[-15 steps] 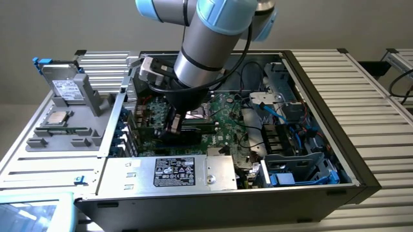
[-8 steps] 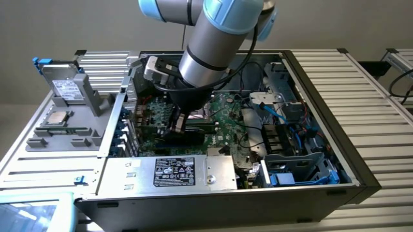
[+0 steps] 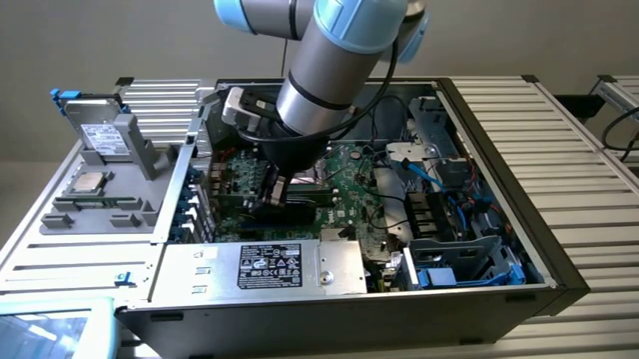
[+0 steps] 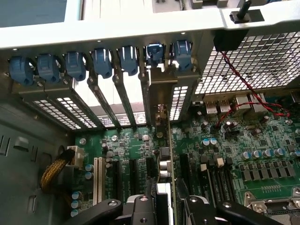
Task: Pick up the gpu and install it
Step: 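Insert the gpu into the slot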
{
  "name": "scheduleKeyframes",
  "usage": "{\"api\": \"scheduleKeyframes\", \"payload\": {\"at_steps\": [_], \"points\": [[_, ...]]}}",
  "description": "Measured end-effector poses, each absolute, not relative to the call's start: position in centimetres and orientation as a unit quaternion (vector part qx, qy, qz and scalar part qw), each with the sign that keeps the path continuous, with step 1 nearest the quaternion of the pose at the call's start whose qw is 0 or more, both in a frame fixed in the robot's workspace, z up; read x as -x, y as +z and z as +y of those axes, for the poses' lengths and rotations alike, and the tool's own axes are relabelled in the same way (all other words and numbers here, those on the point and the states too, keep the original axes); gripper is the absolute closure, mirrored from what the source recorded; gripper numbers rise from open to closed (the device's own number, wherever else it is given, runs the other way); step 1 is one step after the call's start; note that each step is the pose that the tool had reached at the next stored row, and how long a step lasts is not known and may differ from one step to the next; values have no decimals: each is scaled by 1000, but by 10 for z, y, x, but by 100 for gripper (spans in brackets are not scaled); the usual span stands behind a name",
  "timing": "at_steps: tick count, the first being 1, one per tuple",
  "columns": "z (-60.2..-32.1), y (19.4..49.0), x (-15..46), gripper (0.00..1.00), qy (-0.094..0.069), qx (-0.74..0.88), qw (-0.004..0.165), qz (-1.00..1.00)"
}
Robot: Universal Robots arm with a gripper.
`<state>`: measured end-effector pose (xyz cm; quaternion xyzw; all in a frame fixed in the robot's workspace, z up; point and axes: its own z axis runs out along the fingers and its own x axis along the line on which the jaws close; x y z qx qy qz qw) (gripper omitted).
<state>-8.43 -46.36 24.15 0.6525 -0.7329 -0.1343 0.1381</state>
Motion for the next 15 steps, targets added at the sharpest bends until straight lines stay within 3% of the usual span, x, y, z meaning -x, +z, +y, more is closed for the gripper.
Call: {"api": "scheduleKeyframes", "payload": {"at_steps": [15], "points": [[-461, 239, 87, 72, -134, -652, 138, -733]]}}
